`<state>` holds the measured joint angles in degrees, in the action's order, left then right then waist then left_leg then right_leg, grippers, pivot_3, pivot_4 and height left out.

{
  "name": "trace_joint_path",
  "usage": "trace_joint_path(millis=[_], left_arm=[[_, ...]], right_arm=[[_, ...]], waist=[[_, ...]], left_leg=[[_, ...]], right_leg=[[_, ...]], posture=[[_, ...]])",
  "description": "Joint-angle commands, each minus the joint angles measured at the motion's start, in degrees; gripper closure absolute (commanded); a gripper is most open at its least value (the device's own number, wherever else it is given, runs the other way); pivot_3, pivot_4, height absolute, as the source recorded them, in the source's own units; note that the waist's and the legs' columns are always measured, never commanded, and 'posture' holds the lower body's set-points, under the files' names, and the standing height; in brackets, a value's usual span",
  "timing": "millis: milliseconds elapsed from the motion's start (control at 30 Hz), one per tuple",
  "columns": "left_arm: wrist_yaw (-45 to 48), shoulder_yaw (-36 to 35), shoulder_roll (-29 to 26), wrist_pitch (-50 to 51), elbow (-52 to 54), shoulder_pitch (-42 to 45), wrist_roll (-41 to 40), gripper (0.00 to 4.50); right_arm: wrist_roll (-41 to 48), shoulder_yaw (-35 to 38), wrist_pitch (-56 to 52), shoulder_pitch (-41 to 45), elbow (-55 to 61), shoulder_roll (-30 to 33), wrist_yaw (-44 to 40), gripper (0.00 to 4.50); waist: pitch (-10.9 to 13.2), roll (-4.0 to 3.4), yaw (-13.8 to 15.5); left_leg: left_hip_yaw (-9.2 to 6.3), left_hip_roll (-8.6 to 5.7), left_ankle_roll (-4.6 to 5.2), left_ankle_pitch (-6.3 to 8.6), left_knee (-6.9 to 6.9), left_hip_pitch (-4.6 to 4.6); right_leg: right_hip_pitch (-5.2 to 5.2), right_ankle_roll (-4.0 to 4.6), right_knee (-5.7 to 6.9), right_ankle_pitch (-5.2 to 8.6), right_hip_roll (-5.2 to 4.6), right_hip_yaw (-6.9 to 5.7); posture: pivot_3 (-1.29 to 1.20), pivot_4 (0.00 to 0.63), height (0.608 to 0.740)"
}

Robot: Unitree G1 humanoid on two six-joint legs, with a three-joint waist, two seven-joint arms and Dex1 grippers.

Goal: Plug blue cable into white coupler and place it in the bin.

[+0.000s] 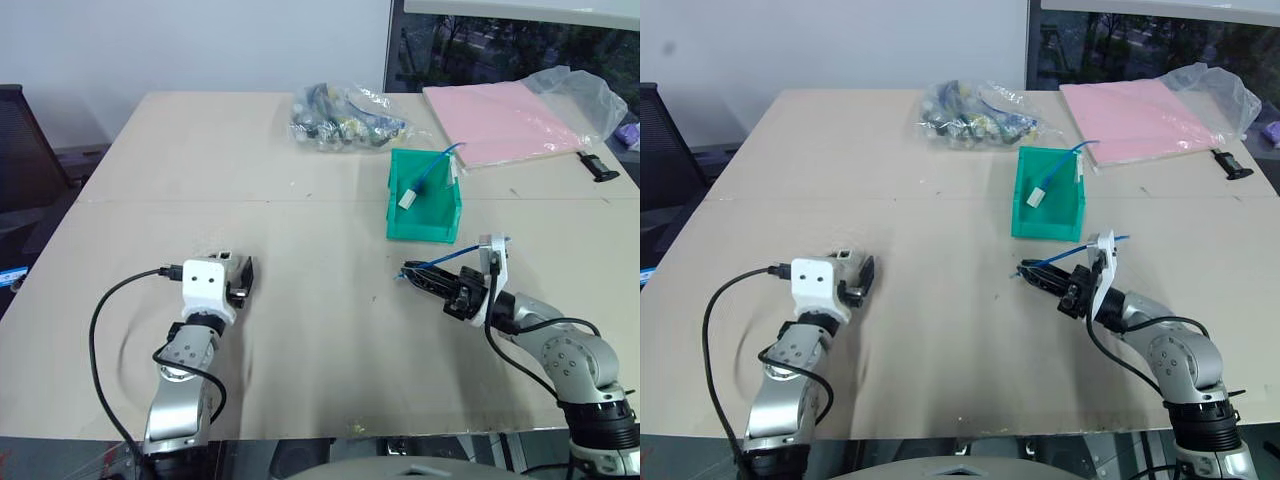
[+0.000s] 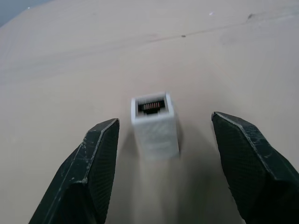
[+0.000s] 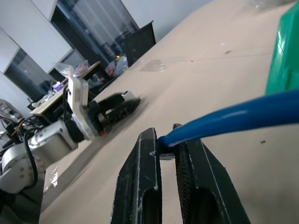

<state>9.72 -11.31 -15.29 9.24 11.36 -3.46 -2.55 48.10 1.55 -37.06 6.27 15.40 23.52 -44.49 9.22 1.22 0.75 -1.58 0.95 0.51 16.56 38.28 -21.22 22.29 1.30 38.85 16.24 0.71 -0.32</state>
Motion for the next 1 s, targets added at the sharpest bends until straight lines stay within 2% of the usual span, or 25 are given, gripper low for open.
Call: trace_joint_path(millis=[33,67,100,167,267,400,467,700,833,1000], left_arm=[[0.5,-1.1,-0.6,-0.7,-0.3,1.0,-1.3,1.29],[0.7,-1.0,-0.6,-0.8,-0.6,1.1,-1.4,1.29],[0.8,-0.9,-0.6,-0.9,-0.8,1.2,-1.5,1.8],[0.8,-0.9,-0.6,-0.9,-1.2,1.3,-1.6,2.38],[0.5,-1.0,-0.7,-0.8,-1.7,1.2,-1.4,3.85],[2.5,0.3,-1.4,-1.2,-2.2,2.3,-1.8,3.92],[6.7,2.8,-1.9,-1.8,-3.0,4.0,-3.2,3.92],[37.3,16.8,-7.2,0.3,-7.1,13.3,-12.7,3.92],[52.1,24.1,-10.1,-2.8,-15.1,21.1,-12.1,3.92],[62.5,30.1,-9.3,-11.8,-31.1,31.5,-7.1,3.92]], right_arm=[[-0.1,0.7,1.3,-0.2,2.3,-0.2,-0.3,4.5],[-0.3,0.7,1.3,-0.3,2.5,-0.4,-0.2,4.5],[-0.4,0.7,1.4,-0.4,2.5,-0.5,-0.1,4.5],[-0.6,0.8,1.5,-0.5,2.7,-0.6,0.0,4.5],[-0.7,0.9,1.5,-0.8,3.0,-0.7,0.1,4.5],[-0.8,1.1,1.5,-0.6,3.0,-0.6,0.2,4.5],[-1.1,1.2,1.6,-0.2,2.9,-0.4,0.2,4.5],[-5.1,-0.3,3.2,4.7,2.9,1.9,-1.4,4.5],[-12.6,-5.7,6.7,7.5,2.3,5.9,-5.5,4.5],[-21.1,-10.5,13.0,10.2,-0.2,8.5,-8.7,4.5]], waist=[[0.0,0.0,0.0],[0.0,0.0,0.0],[0.0,0.0,-0.1],[0.0,0.0,-0.1],[0.0,0.0,0.0],[0.0,0.0,0.0],[0.0,0.0,0.1],[0.0,0.0,0.0],[0.0,-0.04,-0.2],[0.0,-0.04,0.2]], left_leg=[[0.0,0.0,0.0,0.0,0.0,0.0],[0.0,0.0,0.0,0.0,0.0,0.0],[0.0,0.0,0.0,0.0,0.0,-0.01],[0.0,0.0,0.0,0.0,-0.01,-0.03],[0.0,0.0,0.0,0.0,0.0,-0.13],[0.0,0.0,0.0,0.0,0.01,-0.17],[-0.01,0.0,0.0,0.0,0.02,-0.2],[0.0,-0.1,0.0,-0.01,0.17,-0.48],[-0.02,-0.1,-0.01,-0.01,0.12,-0.46],[-0.07,-0.07,0.0,-0.01,0.13,-0.55]], right_leg=[[0.0,0.0,0.0,0.0,0.0,0.0],[0.0,0.0,0.0,0.0,0.0,0.0],[0.01,0.0,0.0,0.0,0.0,0.0],[0.05,0.0,0.01,0.0,-0.01,0.0],[0.15,0.0,0.05,-0.01,-0.01,0.0],[0.18,-0.01,0.05,-0.02,-0.01,0.0],[0.2,-0.01,0.05,-0.02,-0.01,-0.02],[0.37,-0.12,0.04,-0.1,-0.08,-0.09],[0.41,-0.12,0.05,-0.1,-0.03,-0.1],[0.47,-0.12,0.02,-0.09,0.06,-0.1]], posture=[[0.0,0.15,0.74],[0.0,0.15,0.74],[0.0,0.15,0.74],[0.0,0.15,0.74],[0.0,0.15,0.74],[0.0,0.15,0.74],[0.0,0.15,0.74],[0.0,0.15,0.74],[0.0,0.15,0.74],[0.0,0.15,0.74]])
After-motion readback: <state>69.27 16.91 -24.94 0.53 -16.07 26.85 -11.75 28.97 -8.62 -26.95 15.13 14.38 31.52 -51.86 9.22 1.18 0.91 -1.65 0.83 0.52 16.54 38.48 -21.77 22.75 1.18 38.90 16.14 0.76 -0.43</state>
